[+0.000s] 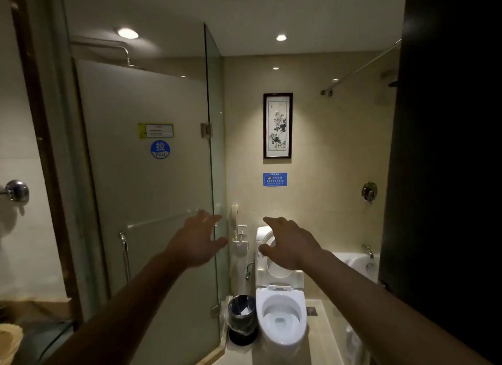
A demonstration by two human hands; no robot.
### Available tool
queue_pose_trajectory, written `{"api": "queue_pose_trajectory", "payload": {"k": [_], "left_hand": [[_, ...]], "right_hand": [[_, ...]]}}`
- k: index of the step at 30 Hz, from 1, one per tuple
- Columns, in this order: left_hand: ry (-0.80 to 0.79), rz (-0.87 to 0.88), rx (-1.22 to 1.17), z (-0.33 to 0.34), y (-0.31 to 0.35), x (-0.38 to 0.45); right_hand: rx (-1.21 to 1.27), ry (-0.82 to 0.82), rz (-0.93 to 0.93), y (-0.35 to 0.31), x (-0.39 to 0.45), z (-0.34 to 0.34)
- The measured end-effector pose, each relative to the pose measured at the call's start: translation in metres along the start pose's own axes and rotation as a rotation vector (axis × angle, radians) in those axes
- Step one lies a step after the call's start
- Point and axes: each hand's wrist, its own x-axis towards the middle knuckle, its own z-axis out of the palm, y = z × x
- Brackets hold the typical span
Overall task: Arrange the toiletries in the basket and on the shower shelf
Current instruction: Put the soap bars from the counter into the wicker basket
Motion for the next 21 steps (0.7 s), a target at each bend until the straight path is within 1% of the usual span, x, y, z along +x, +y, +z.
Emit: {"api": "queue_pose_trajectory", "payload": {"k": [3,10,13,21], "left_hand": [[0.011,-0.003,-0.016,0.001,-0.019,0.016],[-0.030,-0.031,-0.026,0.005,-0.049,0.044],[-0.050,-0.033,-0.017,0.010,-0.059,0.055],[-0.006,-0.064,0.011,0.023,-0.078,0.091]], "right_hand": [[0.008,-0.002,0.021,-0.006,0.018,0.010],[0.012,0.002,0.031,-0.018,0.052,0.028],[0.020,-0.007,0.014,-0.020,0.068,0.032],[0.035,-0.023,-0.056,-0.018,0.120,0.058]]}}
